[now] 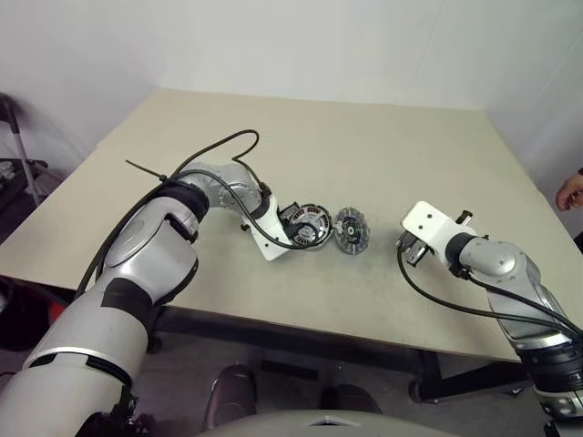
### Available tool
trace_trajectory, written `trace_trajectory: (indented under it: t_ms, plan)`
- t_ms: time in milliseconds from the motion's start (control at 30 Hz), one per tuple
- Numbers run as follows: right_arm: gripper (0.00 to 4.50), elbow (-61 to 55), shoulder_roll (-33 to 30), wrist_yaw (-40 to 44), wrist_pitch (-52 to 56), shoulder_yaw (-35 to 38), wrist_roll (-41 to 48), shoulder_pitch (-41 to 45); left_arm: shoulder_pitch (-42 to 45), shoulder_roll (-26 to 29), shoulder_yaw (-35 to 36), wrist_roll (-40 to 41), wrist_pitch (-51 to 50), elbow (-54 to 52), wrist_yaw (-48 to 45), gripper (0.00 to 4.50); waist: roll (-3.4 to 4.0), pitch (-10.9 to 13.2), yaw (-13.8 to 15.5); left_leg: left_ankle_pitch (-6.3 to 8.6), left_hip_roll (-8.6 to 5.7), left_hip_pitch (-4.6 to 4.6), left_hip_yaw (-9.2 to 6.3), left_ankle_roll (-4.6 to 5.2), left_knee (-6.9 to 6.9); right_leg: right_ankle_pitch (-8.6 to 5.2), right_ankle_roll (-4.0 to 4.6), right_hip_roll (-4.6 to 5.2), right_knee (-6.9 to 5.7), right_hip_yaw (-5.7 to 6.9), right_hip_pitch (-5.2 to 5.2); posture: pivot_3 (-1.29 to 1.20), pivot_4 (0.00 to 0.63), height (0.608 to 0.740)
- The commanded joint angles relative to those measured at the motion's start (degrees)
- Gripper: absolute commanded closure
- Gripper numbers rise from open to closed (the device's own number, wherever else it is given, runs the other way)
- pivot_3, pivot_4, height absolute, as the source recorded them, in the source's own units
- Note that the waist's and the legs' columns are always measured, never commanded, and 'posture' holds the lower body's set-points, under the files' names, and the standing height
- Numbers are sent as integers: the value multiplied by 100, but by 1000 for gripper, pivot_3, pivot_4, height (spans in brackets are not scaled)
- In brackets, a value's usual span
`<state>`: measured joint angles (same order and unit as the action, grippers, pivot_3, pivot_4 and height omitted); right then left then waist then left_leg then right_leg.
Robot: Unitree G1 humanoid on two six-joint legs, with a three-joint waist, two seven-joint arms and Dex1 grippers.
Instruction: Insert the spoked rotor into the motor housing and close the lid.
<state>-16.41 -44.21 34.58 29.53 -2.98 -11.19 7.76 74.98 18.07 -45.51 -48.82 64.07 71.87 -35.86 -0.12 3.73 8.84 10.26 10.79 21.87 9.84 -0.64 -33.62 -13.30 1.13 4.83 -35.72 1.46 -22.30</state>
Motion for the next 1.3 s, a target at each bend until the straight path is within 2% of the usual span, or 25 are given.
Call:
trace_trajectory:
  t_ms: [33, 400, 967, 1300]
  plan:
    - [4500, -374, 38, -155, 109, 251, -31, -84, 484, 38, -116, -319, 96, 22, 924, 4371, -1, 1, 0, 0, 0, 3, -1, 0, -2, 6, -10, 0, 0, 0, -1, 0, 0, 740]
    - [4500, -619, 193, -340, 393, 201, -76, -208, 715, -216, -428, -822, 134, 288, 2032, 4371, -1, 1, 0, 1, -1, 8, -4, 2, -17, 7, -11, 0, -2, 1, 1, 0, 0, 740]
    - [4500, -774, 141, -380, 566, 123, -143, -314, 343, -252, -482, -808, -338, 520, 1838, 4371, -1, 1, -2, 6, 0, 11, -6, 11, -37, -1, 3, 2, -4, 0, 4, 0, 0, 740]
    - [4500, -721, 95, -355, 513, 105, -154, -335, 198, -301, -155, -335, -385, 535, 1167, 4371, -1, 0, 0, 9, 0, 7, -7, 15, -48, -1, 3, 5, -5, 0, 13, 0, 0, 740]
